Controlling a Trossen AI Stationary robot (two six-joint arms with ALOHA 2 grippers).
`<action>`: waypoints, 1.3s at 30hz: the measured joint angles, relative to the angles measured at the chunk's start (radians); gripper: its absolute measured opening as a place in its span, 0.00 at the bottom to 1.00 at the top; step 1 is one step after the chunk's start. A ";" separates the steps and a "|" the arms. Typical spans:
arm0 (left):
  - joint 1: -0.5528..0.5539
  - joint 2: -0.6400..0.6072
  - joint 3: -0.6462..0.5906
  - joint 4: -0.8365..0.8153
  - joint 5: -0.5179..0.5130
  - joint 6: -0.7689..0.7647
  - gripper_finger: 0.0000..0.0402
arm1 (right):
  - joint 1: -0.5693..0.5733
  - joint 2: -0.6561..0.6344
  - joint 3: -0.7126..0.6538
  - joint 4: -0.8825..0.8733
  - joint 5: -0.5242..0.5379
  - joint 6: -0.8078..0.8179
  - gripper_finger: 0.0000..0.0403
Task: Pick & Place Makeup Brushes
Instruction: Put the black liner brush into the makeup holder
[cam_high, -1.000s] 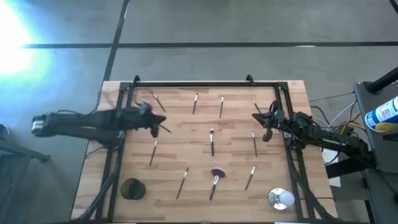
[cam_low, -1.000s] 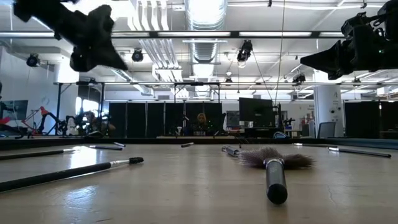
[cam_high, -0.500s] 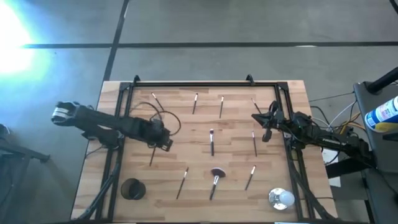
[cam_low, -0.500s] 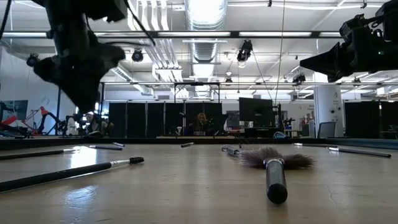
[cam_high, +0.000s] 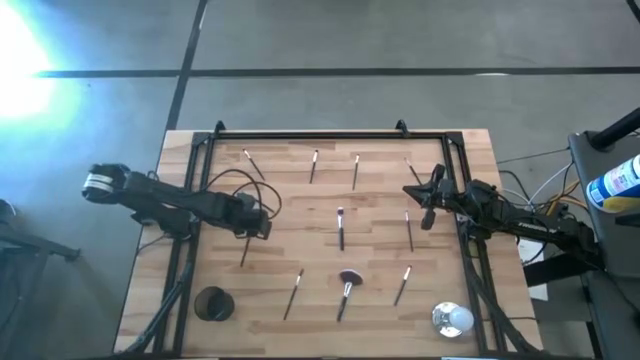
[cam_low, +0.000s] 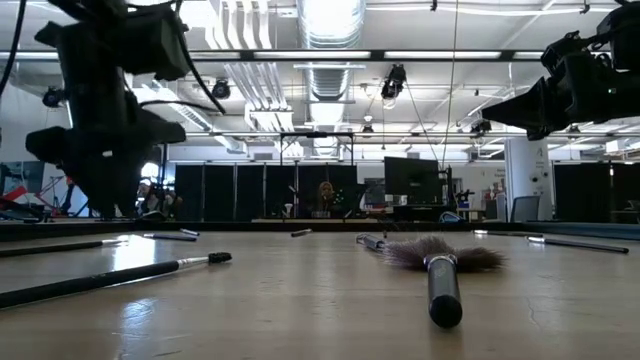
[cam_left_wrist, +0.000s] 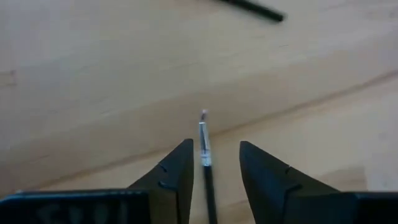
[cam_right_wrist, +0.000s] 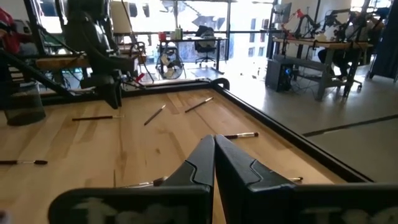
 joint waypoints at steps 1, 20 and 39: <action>0.003 0.002 -0.017 0.011 0.003 -0.006 0.30 | 0.000 0.000 0.000 -0.001 -0.002 0.001 0.02; 0.024 0.025 -0.163 0.168 -0.001 -0.055 0.09 | 0.000 -0.002 0.000 -0.002 -0.003 0.007 0.02; 0.018 -0.023 0.011 0.255 -0.242 0.125 0.00 | 0.000 0.000 0.000 -0.002 -0.002 0.007 0.02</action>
